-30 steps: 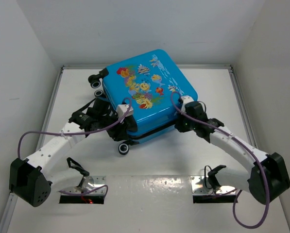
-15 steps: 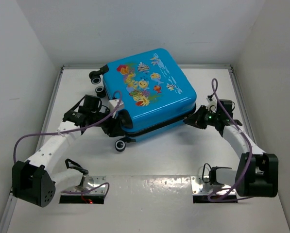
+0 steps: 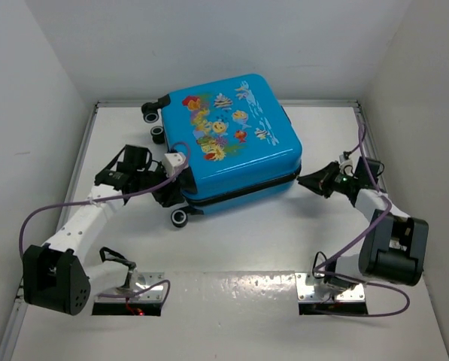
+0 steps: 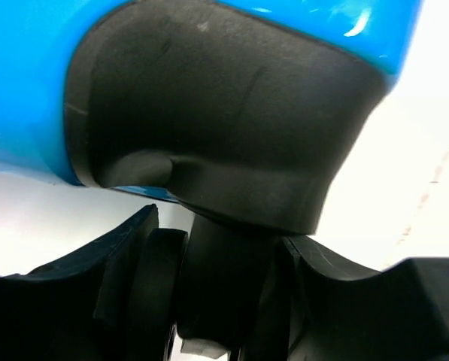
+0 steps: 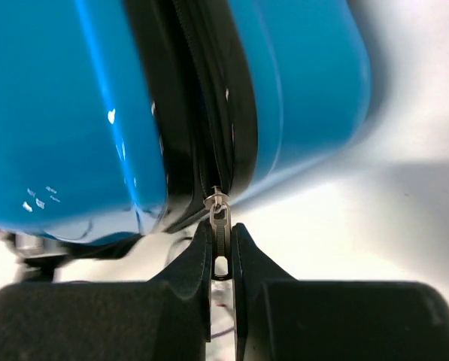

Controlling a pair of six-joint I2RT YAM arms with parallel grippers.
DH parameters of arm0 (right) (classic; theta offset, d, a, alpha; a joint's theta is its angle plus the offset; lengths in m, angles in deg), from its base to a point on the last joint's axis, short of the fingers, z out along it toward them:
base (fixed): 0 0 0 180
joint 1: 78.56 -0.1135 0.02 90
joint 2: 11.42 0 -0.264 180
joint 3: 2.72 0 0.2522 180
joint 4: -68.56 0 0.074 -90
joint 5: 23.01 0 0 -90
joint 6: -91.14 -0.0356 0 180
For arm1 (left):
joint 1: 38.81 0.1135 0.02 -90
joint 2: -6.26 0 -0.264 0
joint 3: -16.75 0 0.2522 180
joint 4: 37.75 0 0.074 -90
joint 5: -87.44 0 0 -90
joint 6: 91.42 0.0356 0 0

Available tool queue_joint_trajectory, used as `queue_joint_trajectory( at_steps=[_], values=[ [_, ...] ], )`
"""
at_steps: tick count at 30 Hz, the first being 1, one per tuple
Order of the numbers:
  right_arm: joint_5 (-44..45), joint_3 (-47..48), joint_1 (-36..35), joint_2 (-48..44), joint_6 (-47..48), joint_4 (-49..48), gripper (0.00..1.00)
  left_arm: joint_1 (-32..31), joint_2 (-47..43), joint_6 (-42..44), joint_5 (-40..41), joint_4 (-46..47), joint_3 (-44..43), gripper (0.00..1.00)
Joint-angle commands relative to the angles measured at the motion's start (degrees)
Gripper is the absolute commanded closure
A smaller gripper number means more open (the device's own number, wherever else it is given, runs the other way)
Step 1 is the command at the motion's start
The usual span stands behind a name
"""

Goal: Pack the luggage

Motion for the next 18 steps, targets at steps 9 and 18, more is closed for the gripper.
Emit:
queue_joint_trajectory(
  at_steps=[9, 18],
  values=[
    [-0.17, 8.24, 3.54, 15.07, -24.08, -27.95, 1.00, 15.04, 8.56, 9.11, 26.28, 9.38, 0.19, 1.00],
    [3.16, 19.56, 0.90, 28.69, -33.70, -35.98, 1.00, 17.77, 15.06, 16.67, 27.78, 15.71, 0.19, 1.00]
  ],
)
